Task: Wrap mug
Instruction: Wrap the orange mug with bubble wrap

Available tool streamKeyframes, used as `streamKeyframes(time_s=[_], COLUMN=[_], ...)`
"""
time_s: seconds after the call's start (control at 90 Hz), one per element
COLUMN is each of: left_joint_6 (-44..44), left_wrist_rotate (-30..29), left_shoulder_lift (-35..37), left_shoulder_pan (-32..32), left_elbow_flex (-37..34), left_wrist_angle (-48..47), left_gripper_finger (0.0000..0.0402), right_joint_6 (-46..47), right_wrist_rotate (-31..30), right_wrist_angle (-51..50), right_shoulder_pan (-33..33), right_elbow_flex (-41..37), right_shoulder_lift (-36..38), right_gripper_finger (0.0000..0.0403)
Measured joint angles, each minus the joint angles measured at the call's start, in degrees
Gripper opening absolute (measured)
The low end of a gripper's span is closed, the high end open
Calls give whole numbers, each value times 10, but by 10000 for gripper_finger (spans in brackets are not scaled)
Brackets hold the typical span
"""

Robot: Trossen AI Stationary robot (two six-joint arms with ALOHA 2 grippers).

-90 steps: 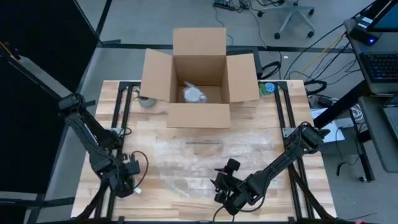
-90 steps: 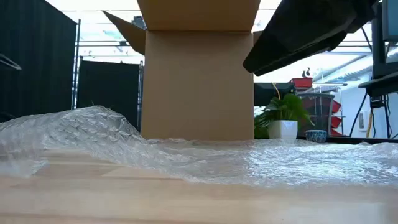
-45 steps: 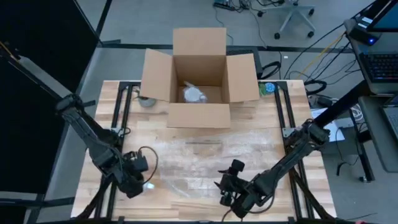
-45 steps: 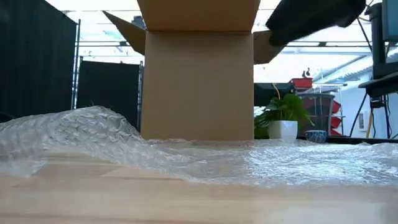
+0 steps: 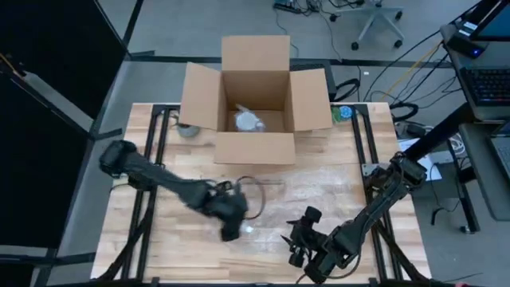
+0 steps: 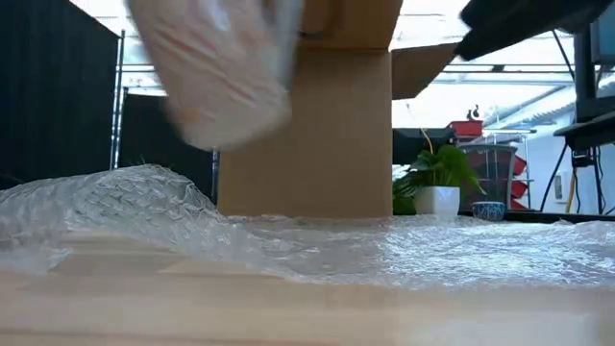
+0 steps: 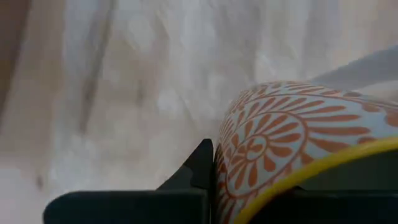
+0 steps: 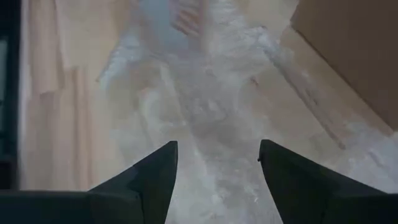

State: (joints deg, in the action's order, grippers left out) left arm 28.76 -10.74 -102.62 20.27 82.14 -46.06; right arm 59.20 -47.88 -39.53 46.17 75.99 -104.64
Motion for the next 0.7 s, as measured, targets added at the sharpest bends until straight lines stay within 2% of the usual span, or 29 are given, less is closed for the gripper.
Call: streamKeyframes(time_s=[0.144,0.356,0.6,0.7], left_joint_6=[-54,-111,-126,-127], left_wrist_rotate=[17,39,52,50], left_shoulder_lift=[-56,-126,-149,-150], left_shoulder_pan=[-44,-82,-101,-101], left_elbow_flex=[46,73,79,78], left_wrist_angle=[31,27,40,41], left_gripper_finger=[2,2,2,15], right_joint_6=[25,53,62,69], right_wrist_rotate=[-1,0,0,-1], right_wrist_angle=[-8,-25,-35,-35], right_shoulder_pan=[6,9,8,8], right_elbow_flex=[0,0,0,0], right_shoulder_lift=[0,0,0,0], right_gripper_finger=[212,212,212,212])
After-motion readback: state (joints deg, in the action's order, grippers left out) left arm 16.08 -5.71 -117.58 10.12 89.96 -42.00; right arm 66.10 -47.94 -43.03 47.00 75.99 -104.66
